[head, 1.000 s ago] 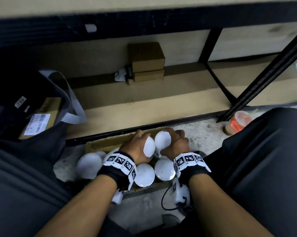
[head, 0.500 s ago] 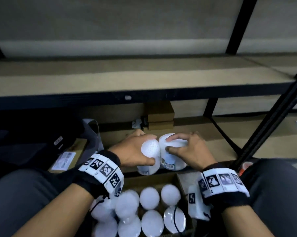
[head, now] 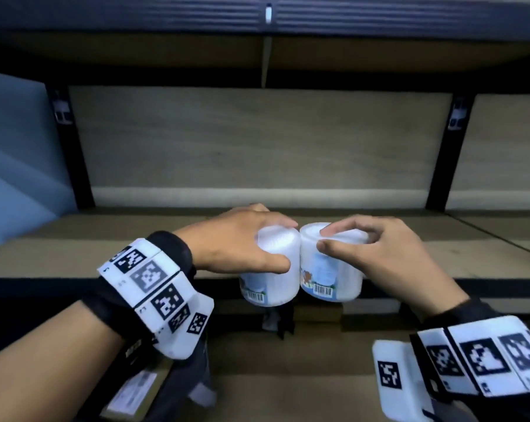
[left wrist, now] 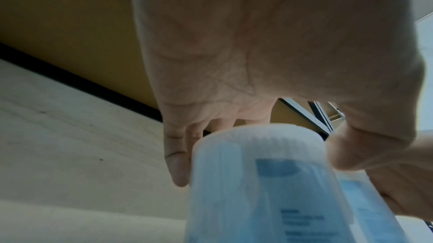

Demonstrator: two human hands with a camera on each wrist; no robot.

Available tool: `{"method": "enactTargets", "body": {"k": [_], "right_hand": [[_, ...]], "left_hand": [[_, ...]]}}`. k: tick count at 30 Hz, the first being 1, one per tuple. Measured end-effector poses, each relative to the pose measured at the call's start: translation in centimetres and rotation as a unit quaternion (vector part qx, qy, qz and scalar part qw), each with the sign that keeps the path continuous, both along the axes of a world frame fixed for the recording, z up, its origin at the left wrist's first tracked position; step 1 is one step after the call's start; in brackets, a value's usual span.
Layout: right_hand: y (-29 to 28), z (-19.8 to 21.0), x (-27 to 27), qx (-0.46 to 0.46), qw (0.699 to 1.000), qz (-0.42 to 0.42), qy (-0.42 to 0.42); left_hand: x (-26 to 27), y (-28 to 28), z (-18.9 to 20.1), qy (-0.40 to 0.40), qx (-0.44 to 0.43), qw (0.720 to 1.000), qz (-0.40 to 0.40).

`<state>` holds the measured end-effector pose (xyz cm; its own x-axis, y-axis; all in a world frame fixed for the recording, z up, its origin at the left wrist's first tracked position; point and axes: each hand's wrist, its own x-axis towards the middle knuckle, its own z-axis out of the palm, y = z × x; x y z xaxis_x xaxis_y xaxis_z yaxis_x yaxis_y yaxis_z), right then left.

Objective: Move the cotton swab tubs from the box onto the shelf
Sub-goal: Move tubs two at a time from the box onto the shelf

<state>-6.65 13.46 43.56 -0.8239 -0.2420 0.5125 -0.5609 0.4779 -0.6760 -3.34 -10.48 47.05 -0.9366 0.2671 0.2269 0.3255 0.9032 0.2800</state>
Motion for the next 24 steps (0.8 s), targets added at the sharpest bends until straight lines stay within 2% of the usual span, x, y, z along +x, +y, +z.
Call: {"method": "enactTargets", "body": {"k": [4,8,15,24], "right_hand": [[-1.7,2.1,-2.5,0.011,1.000,-0.023,0.008],[-3.1,2.5,-5.3,0.021,0.999,-0.032,-0.011],[-4.6,-0.1,-8.9,0.068,0.996,-0.054,-0.011],[-4.9,-1.5,-9.5,0.093,0.995,-0.041,-0.021]], "left_hand": [[-2.3,-0.8,2.0,-0.002,0.002,1.000,0.015],[-4.8,-1.7,2.6,-0.012,0.001,1.000,0.026],[-7.9,-3.1,0.3,-0.061,-0.013,0.998,0.028],[-8.9,-3.6,-1.5,-0.068,-0.014,0.997,0.018]]}}
